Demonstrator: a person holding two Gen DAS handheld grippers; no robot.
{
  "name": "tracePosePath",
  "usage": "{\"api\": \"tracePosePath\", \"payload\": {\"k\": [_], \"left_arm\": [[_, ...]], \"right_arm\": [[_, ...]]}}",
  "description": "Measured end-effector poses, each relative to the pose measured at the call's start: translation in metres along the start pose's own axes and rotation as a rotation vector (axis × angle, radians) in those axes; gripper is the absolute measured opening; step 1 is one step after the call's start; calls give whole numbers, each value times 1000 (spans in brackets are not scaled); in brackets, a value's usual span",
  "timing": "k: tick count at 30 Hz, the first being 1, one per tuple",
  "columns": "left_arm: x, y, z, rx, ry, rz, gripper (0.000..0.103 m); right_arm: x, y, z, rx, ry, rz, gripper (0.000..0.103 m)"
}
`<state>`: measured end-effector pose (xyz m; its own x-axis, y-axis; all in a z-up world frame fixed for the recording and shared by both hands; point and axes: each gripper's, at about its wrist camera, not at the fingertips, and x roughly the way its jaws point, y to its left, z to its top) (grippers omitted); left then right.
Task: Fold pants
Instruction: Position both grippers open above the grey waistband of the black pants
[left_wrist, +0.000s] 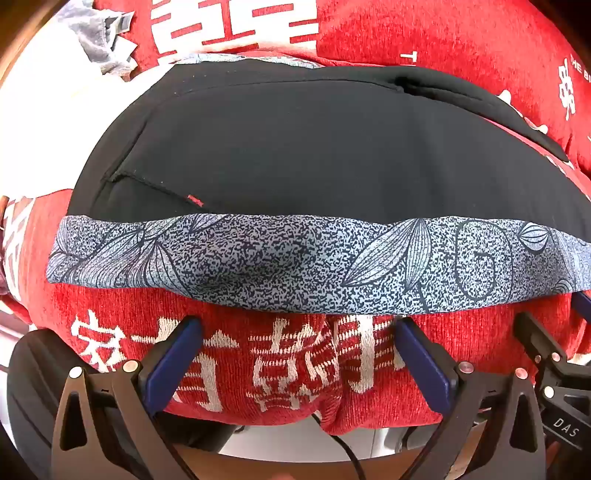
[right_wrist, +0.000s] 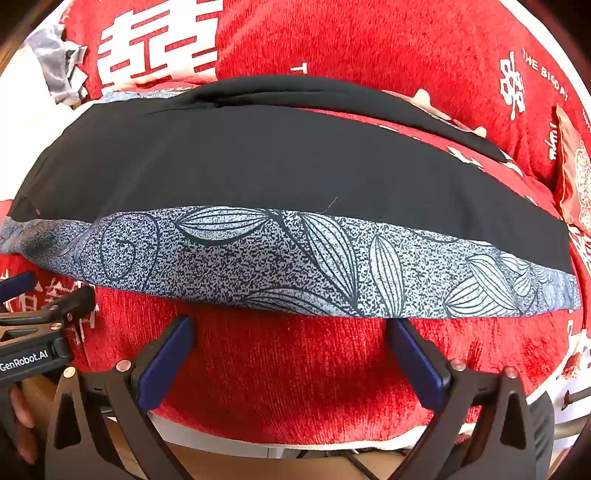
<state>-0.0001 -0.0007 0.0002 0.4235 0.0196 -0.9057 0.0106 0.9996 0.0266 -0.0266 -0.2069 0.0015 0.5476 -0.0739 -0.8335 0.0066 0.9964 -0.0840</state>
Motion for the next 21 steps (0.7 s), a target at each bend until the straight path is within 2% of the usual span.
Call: {"api": "tracePosePath", "payload": {"k": [3,21], "left_arm": [[0,1,0,-13,5,-29,103],[-6,0,-5,-8,-8,-24,103]], "right_arm": [[0,0,-1,2,-1,2,103],[-2,-2,2,-1,-2,-1,103]]}}
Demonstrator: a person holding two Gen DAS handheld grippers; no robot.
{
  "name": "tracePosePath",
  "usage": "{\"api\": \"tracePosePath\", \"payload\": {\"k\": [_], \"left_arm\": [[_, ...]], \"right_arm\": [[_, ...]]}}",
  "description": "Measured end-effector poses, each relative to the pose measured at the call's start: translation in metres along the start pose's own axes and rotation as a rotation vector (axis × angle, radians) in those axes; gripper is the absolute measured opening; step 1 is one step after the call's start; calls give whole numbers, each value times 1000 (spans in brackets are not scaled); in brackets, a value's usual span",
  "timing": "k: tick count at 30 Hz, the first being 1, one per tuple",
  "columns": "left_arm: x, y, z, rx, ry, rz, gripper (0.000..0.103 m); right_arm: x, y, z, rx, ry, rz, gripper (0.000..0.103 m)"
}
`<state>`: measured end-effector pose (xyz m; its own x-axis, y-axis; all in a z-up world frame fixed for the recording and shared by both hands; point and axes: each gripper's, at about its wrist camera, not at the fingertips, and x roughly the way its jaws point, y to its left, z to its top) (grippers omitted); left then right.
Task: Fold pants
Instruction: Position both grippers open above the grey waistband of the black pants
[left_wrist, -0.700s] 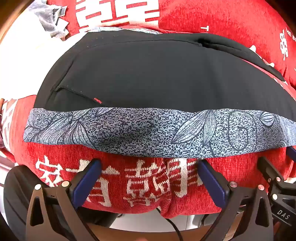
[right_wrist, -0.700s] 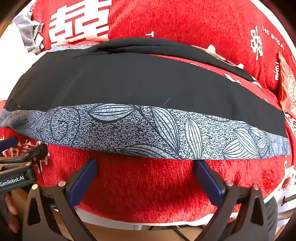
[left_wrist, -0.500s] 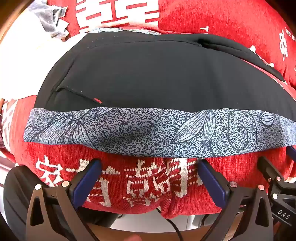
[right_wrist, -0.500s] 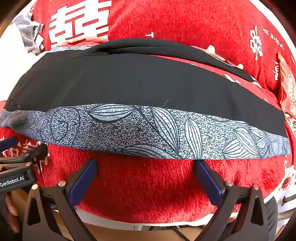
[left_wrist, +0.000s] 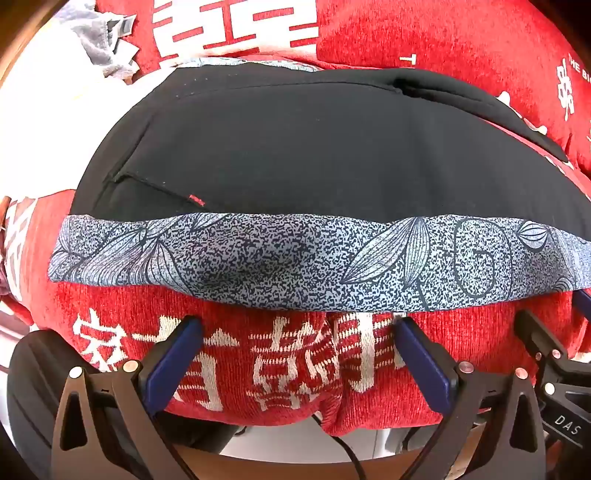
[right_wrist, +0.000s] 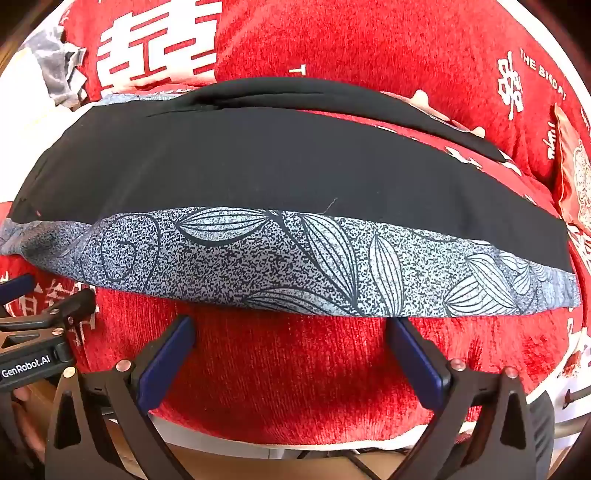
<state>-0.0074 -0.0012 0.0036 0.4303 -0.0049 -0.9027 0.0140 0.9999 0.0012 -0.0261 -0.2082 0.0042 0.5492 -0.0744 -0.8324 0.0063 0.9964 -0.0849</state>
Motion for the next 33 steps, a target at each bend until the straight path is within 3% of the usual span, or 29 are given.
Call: {"api": "tracePosePath", "payload": {"k": [16,19,25,27,31,33], "left_arm": [[1,3,6,40,23,3,103],[-15,0,6,64,-44,26,103],[-52,-12,13,145,-195,15,103],[-60,-11,23,144,-197,29,103],[-70,11,51,34,-160,-26,103],[-71,16,56,-5,-146,-27,103]], "right_arm": [[1,0,0,-30,34,9,103],[-3,3,0,-50,41,-1,103],[-41,-1,9,-78,-83,49,103],[-58,-11,23,-61,-137,36,103],[-93,-33,54,13,-254,26,103],[-98,-41,69,18,-266,35,103]]}}
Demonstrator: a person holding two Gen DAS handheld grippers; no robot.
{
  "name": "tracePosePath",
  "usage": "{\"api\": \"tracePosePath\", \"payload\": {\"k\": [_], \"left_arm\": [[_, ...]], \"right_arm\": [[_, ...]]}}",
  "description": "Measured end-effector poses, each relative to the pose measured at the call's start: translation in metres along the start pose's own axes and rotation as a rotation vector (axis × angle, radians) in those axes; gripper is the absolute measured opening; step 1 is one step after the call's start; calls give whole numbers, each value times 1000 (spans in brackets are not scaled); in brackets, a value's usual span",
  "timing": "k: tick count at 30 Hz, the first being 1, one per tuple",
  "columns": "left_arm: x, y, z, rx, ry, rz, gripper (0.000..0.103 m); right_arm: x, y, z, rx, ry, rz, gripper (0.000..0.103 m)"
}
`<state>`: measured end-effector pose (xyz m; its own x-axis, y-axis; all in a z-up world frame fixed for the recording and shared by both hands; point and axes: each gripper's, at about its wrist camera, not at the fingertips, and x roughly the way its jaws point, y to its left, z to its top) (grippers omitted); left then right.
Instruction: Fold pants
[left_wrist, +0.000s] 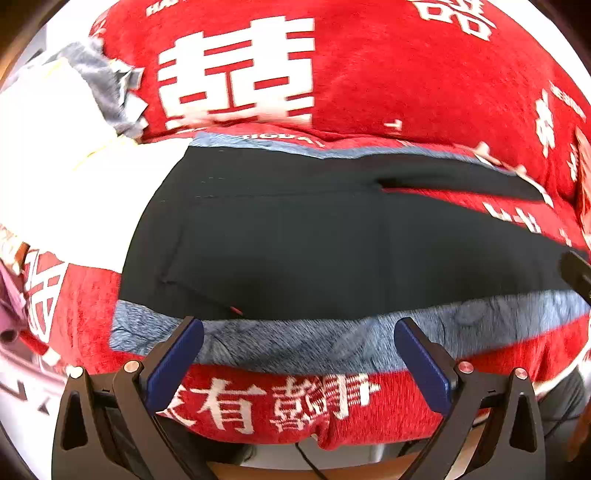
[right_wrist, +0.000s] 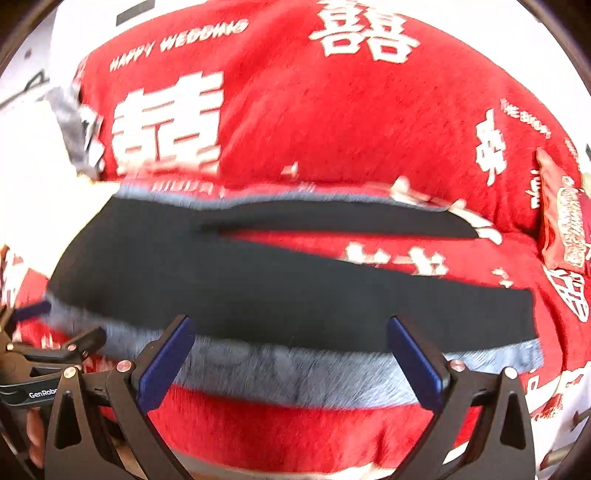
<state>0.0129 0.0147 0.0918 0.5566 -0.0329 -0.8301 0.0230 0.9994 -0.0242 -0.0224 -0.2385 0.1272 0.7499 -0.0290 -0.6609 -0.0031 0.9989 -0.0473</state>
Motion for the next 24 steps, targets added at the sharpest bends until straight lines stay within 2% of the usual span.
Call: {"api": "tracePosePath", "payload": {"k": [3,7,9,13,19,22,24], "left_arm": [[0,7,11,-32,-2,13,103],[-3,13,21,-58,4,8,103],[-5,19,28,-82,4,-2,103],[-8,26,37,-108,9,-9,103],[-4,29,42,-115,12,-19,103],[3,30,49,-117,26,-17,103],[6,30,55,-111,25,-5,103]], "right_arm": [[-2,-2,21,-4,-11,12,103],[-24,0,45,22,-108,9,103],[-35,1,59,41,-151,36,103],[-26,8,81,5,-81,-28,103],[-37,-2,91,50,-134,52,103],[-19,-4,90,62,-83,173,103],[-2,-4,90,68,-23,180,103]]}}
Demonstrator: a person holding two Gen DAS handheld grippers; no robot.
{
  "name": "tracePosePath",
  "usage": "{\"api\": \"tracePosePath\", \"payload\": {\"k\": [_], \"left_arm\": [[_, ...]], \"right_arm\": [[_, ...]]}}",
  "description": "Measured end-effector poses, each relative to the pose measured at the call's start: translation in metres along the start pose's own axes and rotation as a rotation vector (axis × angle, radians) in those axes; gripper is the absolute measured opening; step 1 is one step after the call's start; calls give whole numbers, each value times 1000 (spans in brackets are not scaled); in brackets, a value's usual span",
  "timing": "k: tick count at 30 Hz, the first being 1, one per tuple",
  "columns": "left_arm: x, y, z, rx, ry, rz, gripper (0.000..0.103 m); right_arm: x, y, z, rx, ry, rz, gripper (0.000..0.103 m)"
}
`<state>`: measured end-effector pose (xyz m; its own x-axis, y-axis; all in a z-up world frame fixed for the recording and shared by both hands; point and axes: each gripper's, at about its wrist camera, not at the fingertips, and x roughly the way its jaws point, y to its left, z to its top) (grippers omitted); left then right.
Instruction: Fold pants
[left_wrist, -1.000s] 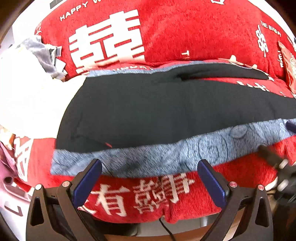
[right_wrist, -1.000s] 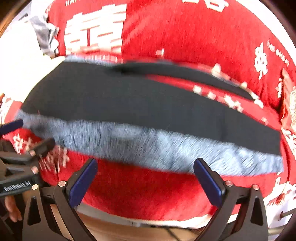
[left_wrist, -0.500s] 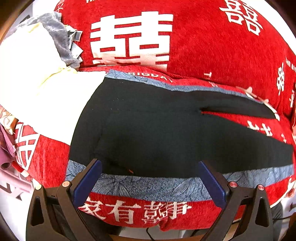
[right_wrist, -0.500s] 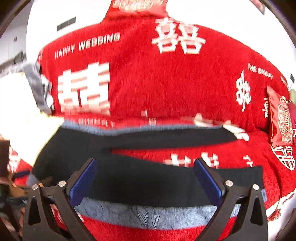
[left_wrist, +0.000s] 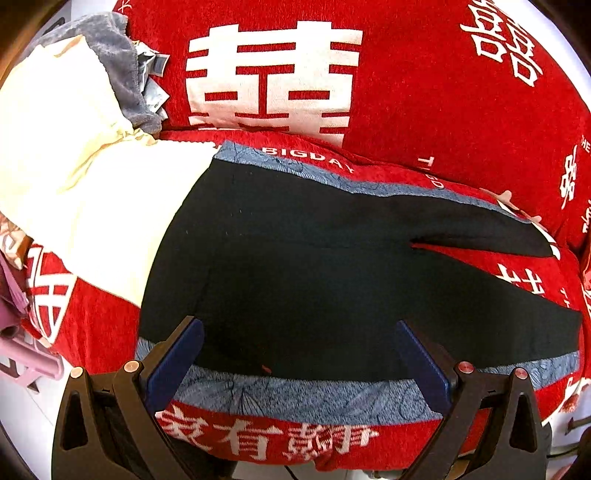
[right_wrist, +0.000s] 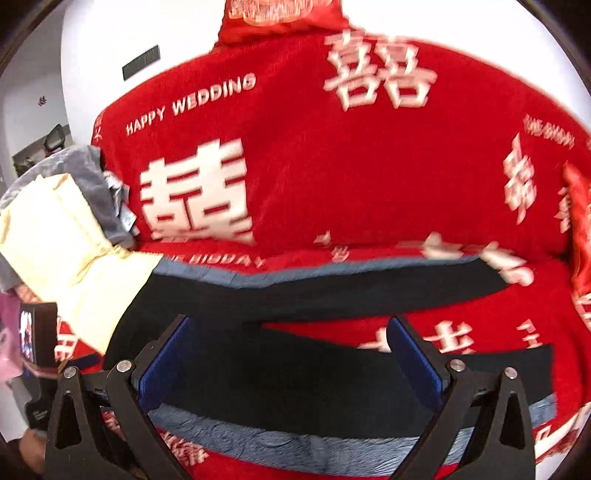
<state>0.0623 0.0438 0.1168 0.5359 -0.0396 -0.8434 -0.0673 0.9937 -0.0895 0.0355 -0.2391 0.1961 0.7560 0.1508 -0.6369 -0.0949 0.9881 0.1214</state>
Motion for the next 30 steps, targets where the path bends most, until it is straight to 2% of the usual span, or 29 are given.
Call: {"api": "tracePosePath", "payload": {"k": [5,12,20,24,30], "left_arm": [[14,-1,17,21,15,21,103],[45,4,35,4,62,25,103],[80,6,63,-6,117,38,103],[93,2,77,7,121,46,103],[113,0,93,23,124,62,103]], "right_arm": [[37,-5,-4,0,101,-21,103],[79,-15,4,29,160,-34,103],[126,11,20,-145,228,-94,103],[141,29,26,-241,211,-117,103],[180,31,35,-210,273,-37,103]]}}
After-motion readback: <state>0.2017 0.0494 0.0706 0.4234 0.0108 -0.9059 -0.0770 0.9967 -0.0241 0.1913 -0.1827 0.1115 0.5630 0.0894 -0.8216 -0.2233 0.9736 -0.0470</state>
